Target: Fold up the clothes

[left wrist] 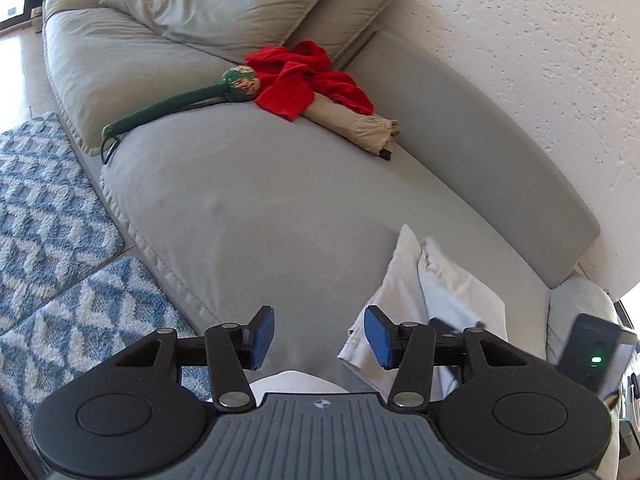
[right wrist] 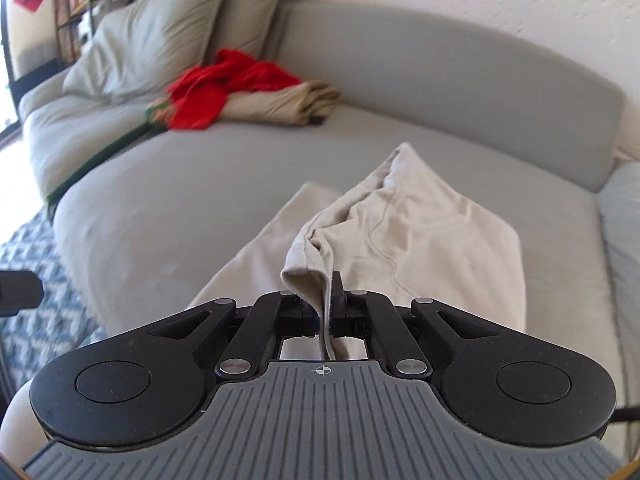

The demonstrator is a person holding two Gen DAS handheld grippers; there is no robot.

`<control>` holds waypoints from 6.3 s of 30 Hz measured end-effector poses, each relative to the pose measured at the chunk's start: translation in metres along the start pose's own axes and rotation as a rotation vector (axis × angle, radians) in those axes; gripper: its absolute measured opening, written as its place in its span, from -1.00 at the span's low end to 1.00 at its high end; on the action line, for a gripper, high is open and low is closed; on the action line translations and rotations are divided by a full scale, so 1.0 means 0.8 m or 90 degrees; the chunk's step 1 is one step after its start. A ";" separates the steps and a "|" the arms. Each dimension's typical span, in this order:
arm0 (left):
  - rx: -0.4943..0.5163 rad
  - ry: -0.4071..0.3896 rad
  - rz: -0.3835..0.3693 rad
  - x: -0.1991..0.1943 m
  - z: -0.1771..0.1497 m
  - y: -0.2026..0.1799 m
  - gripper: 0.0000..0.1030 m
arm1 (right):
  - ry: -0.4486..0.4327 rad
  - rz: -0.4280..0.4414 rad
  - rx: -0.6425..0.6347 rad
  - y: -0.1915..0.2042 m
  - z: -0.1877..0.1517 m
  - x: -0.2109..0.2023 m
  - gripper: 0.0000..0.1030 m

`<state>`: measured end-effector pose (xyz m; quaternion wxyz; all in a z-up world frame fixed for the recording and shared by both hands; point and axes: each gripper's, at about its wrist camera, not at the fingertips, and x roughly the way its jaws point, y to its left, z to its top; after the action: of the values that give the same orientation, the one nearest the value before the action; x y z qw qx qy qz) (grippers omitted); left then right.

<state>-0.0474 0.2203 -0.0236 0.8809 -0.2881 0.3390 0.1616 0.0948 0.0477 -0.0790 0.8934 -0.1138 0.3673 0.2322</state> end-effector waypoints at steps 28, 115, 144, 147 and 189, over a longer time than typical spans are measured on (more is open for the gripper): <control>-0.025 0.028 -0.024 0.012 -0.003 0.030 -0.06 | 0.070 0.144 0.089 0.037 0.023 -0.010 -0.44; 0.311 0.158 -0.053 0.145 -0.074 -0.146 -0.41 | 0.068 0.081 0.062 -0.129 -0.069 -0.029 -0.15; 0.275 0.027 -0.009 0.038 -0.023 -0.088 0.53 | 0.053 0.140 0.333 -0.187 -0.119 -0.148 0.69; 0.227 0.041 0.008 0.063 0.002 -0.066 0.58 | 0.049 0.174 0.394 -0.205 -0.116 -0.136 0.69; 0.119 0.259 -0.220 0.258 0.044 -0.117 -0.75 | 0.034 0.243 0.544 -0.275 -0.039 0.116 -0.89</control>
<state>0.1636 0.1874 -0.1074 0.8319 -0.2853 0.4685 -0.0839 0.2434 -0.1239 -0.1599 0.7917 0.3282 0.4672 0.2174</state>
